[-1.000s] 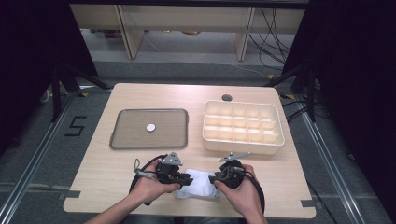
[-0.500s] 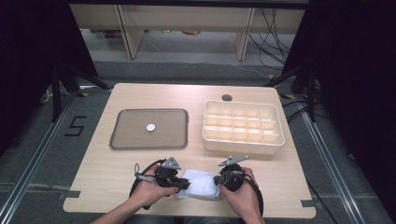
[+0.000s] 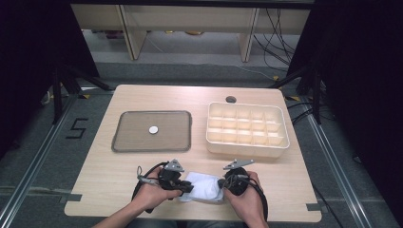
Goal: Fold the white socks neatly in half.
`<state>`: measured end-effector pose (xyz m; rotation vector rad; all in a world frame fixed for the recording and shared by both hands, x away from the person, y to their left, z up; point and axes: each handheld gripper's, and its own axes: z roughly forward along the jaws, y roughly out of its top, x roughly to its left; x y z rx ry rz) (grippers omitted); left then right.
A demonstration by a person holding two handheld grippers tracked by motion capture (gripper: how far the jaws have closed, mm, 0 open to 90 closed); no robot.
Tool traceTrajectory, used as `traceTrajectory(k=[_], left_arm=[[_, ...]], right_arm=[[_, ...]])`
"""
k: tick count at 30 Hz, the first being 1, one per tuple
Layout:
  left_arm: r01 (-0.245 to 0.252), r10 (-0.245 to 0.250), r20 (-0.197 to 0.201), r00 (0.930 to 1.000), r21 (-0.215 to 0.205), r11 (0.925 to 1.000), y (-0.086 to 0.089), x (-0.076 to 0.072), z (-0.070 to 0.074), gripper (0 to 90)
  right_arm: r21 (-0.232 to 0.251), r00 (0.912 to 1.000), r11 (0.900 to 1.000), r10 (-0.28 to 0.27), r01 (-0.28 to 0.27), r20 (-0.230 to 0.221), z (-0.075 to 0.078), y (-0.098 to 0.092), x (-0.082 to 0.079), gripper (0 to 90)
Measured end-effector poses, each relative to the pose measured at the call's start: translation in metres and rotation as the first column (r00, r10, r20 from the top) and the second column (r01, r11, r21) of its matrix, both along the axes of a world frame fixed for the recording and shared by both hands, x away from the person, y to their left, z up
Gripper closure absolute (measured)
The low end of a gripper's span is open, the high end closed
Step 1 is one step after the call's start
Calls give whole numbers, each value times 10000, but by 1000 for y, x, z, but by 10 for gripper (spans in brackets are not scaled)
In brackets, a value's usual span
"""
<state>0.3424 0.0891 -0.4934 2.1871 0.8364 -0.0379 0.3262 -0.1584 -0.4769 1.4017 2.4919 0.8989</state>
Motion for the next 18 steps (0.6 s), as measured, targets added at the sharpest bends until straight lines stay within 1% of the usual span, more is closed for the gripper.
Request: traceTrajectory(k=[1, 2, 3, 4, 5, 6, 7, 8, 9, 10, 11, 12, 13, 14, 15, 16, 17, 18], left_arm=[[-7, 8, 128, 9999, -60, 10000, 1, 0, 3, 736], [37, -34, 263, 9996, -105, 9999, 3, 1, 5, 712], [-92, 101, 353, 9993, -260, 9996, 5, 1, 8, 691], [-177, 192, 455, 9988, -330, 9993, 6, 2, 10, 666], [-167, 190, 501, 9986, -460, 9988, 8, 2, 12, 640], [-300, 332, 527, 9981, -596, 9978, 9, 2, 13, 620], [-370, 409, 583, 9975, -661, 9971, 10, 2, 15, 600], [-336, 385, 678, 9970, -715, 9969, 12, 2, 17, 580], [-378, 433, 606, 9972, -891, 9953, 14, 2, 18, 559], [-324, 371, 470, 9982, -960, 9948, 16, 3, 19, 531], [-374, 400, 226, 9989, -1070, 9936, 19, 4, 20, 509], [-520, 541, 150, 9984, -1142, 9921, 21, 5, 20, 488], [-818, 849, 254, 9961, -1067, 9909, 26, 7, 20, 474], [-818, 849, 254, 9961, -1067, 9909, 26, 7, 20, 463], [-855, 885, 244, 9958, -1050, 9908, 29, 8, 20, 463], [-1065, 1091, 203, 9938, -1028, 9890, 30, 8, 20, 449], [-1174, 1195, 145, 9927, -1013, 9879, 32, 9, 19, 433], [-1193, 1206, 75, 9927, -976, 9881, 34, 9, 19, 420]], right_arm=[[82, 10000, 9999, -85, 84, 30, 2, -1, 0, 845], [179, 9998, 9996, -214, 214, 5, 6, -2, 0, 823], [325, 9995, 9990, -303, 303, -13, 8, -4, 0, 808], [495, 9991, 9979, -415, 409, 126, 11, -6, -1, 793], [503, 9986, 9982, -333, 311, 421, 13, -9, 0, 777], [548, 9976, 9981, -317, 283, 618, 15, -10, 0, 765], [675, 9975, 9973, -342, 300, 612, 17, -13, 0, 750], [778, 9975, 9966, -313, 264, 628, 18, -15, 0, 733], [908, 9958, 9954, -382, 306, 837, 18, -18, 0, 723], [1138, 9958, 9924, -548, 461, 739, 21, -20, -1, 715], [1123, 9946, 9923, -621, 526, 831, 21, -22, -1, 710], [1184, 9938, 9915, -650, 540, 907, 23, -25, -2, 703], [1305, 9928, 9905, -572, 432, 1056, 23, -27, -2, 701], [1305, 9928, 9905, -572, 432, 1056, 23, -27, -2, 701], [1492, 9934, 9866, -789, 659, 829, 24, -27, -3, 700], [1572, 9928, 9856, -770, 619, 916, 23, -28, -3, 699], [1465, 9921, 9874, -751, 600, 1001, 22, -30, -2, 699], [1602, 9928, 9848, -820, 673, 870, 21, -30, -2, 699]])
